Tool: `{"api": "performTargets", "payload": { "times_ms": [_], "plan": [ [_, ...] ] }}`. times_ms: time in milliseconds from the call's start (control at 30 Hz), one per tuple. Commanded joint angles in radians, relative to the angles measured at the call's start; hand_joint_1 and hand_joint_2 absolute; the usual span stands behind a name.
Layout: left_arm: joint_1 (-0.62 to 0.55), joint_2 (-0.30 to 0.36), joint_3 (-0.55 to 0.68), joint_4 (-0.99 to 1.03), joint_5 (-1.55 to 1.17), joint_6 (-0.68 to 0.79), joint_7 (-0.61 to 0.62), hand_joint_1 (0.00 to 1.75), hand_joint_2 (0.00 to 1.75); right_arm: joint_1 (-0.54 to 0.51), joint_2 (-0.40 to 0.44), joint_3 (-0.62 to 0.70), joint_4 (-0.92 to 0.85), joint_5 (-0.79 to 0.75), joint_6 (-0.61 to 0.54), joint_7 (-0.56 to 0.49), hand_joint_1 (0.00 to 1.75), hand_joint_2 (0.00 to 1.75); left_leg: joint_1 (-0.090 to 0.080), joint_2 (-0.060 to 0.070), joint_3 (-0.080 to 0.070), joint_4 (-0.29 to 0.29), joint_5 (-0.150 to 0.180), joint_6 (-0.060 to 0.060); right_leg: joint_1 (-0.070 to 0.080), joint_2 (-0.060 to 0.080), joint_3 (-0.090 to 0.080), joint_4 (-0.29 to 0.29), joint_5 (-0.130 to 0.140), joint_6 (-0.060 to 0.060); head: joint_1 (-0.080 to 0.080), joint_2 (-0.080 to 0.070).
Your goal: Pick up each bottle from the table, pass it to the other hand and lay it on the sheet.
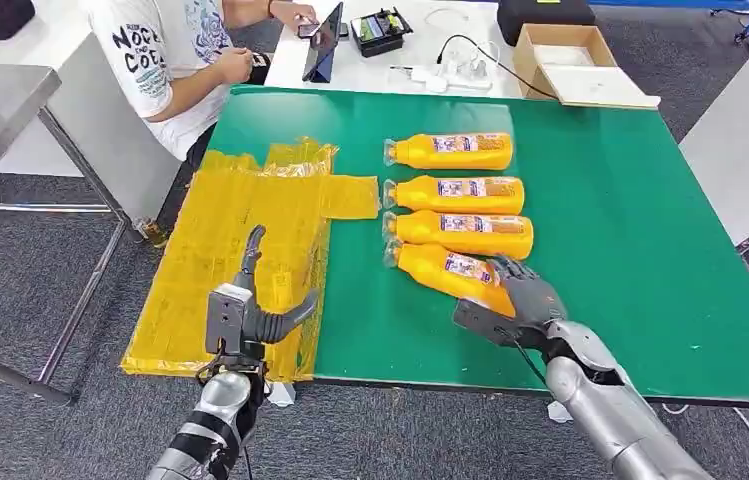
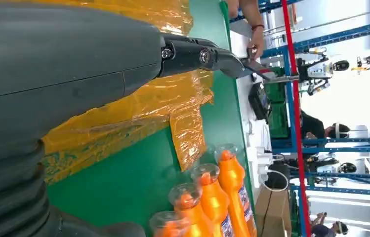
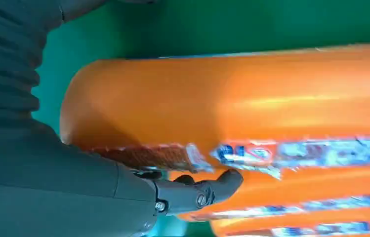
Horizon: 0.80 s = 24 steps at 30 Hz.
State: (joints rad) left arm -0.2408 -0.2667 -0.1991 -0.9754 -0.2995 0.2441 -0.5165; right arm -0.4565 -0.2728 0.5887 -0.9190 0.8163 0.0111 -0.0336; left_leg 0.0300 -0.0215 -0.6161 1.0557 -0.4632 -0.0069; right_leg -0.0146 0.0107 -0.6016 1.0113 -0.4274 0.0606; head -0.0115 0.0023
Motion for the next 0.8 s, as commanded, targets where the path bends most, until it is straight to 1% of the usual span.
{"api": "performTargets", "payload": {
  "times_ms": [33, 100, 133, 167, 267, 400, 500, 600, 667, 700, 733, 767, 800],
  "plan": [
    [-0.013, 0.021, 0.007, 0.027, -0.002, -0.010, 0.011, 0.00, 1.75, -0.001, 0.008, -0.041, 0.091, 0.026, 0.039, 0.012, 0.00, 1.75, -0.001, 0.002, 0.002, -0.002, 0.000, 0.002, 0.000, 0.000, 0.002, -0.001, 0.000, -0.002, 0.000, 0.000],
    [-0.018, 0.022, 0.006, 0.037, -0.002, -0.014, 0.010, 0.00, 1.75, -0.032, 0.001, -0.030, 0.124, 0.007, 0.098, 0.001, 0.00, 1.75, -0.002, 0.005, 0.006, -0.006, 0.001, 0.003, 0.000, 0.001, 0.005, -0.004, 0.001, -0.003, 0.000, 0.000],
    [-0.023, 0.021, 0.004, 0.045, -0.002, -0.015, 0.008, 0.00, 1.75, -0.051, -0.003, -0.026, 0.149, -0.005, 0.128, -0.006, 0.00, 1.75, -0.001, 0.002, 0.002, -0.002, 0.000, 0.001, 0.000, 0.001, 0.001, -0.001, 0.000, -0.002, 0.000, 0.000],
    [-0.029, 0.020, 0.003, 0.055, -0.002, -0.015, 0.005, 0.00, 1.75, -0.075, -0.008, -0.017, 0.177, -0.016, 0.154, -0.014, 0.00, 1.75, -0.001, 0.003, 0.003, -0.003, 0.001, 0.002, 0.000, 0.000, 0.002, -0.002, 0.001, -0.002, 0.000, 0.000],
    [-0.039, 0.019, 0.000, 0.072, 0.005, -0.012, -0.001, 0.00, 1.75, -0.119, -0.007, 0.008, 0.237, -0.040, 0.178, -0.027, 0.00, 1.75, -0.001, 0.003, 0.003, -0.002, 0.001, 0.002, 0.000, 0.000, 0.002, -0.002, 0.001, -0.002, 0.000, 0.000],
    [-0.042, 0.019, 0.001, 0.079, 0.016, -0.011, -0.004, 0.00, 1.75, -0.143, 0.005, 0.016, 0.264, -0.059, 0.172, -0.027, 0.00, 1.75, 0.000, 0.002, 0.002, -0.001, 0.001, 0.002, 0.000, 0.000, 0.002, -0.001, 0.001, -0.001, 0.000, 0.000],
    [-0.039, 0.020, -0.001, 0.074, 0.023, -0.011, -0.005, 0.00, 1.75, -0.146, 0.015, 0.030, 0.267, -0.069, 0.154, -0.027, 0.00, 1.75, -0.001, 0.005, 0.004, -0.004, 0.002, 0.003, 0.000, 0.002, 0.003, -0.003, 0.003, -0.002, 0.000, 0.000],
    [-0.039, 0.020, -0.002, 0.074, 0.024, -0.011, -0.005, 0.00, 1.75, -0.144, 0.016, 0.031, 0.266, -0.069, 0.154, -0.026, 0.00, 1.75, 0.000, 0.003, 0.003, -0.001, 0.001, 0.002, 0.000, 0.001, 0.002, -0.001, 0.001, 0.000, 0.000, 0.000],
    [-0.038, 0.020, -0.001, 0.072, 0.025, -0.010, -0.004, 0.00, 1.75, -0.140, 0.015, 0.030, 0.262, -0.077, 0.145, -0.025, 0.00, 1.75, -0.001, 0.005, 0.006, -0.005, 0.002, 0.003, 0.000, 0.001, 0.004, -0.003, 0.002, -0.002, 0.000, 0.000],
    [-0.036, 0.020, -0.002, 0.070, 0.026, -0.010, -0.004, 0.00, 1.75, -0.134, 0.019, 0.027, 0.257, -0.080, 0.136, -0.024, 0.03, 1.75, 0.000, 0.003, 0.002, -0.001, 0.001, 0.002, 0.000, 0.001, 0.002, -0.001, 0.001, 0.000, 0.000, 0.000],
    [-0.034, 0.020, -0.001, 0.068, 0.027, -0.009, -0.003, 0.00, 1.75, -0.126, 0.022, 0.021, 0.250, -0.082, 0.123, -0.021, 0.31, 1.75, -0.001, 0.004, 0.005, -0.003, 0.001, 0.003, 0.000, 0.001, 0.004, -0.003, 0.002, -0.001, 0.000, 0.000],
    [-0.031, 0.021, -0.001, 0.065, 0.028, -0.009, -0.002, 0.00, 1.75, -0.116, 0.026, 0.017, 0.242, -0.084, 0.109, -0.018, 0.94, 1.75, -0.001, 0.004, 0.004, -0.003, 0.001, 0.003, 0.000, 0.001, 0.004, -0.002, 0.002, -0.001, 0.000, 0.000],
    [-0.030, 0.021, 0.000, 0.064, 0.028, -0.010, -0.001, 0.00, 1.75, -0.111, 0.029, 0.014, 0.236, -0.084, 0.101, -0.017, 1.48, 1.75, 0.000, 0.003, 0.004, -0.002, 0.001, 0.002, 0.000, 0.001, 0.003, -0.002, 0.002, -0.001, 0.000, 0.000]
  ]
}}
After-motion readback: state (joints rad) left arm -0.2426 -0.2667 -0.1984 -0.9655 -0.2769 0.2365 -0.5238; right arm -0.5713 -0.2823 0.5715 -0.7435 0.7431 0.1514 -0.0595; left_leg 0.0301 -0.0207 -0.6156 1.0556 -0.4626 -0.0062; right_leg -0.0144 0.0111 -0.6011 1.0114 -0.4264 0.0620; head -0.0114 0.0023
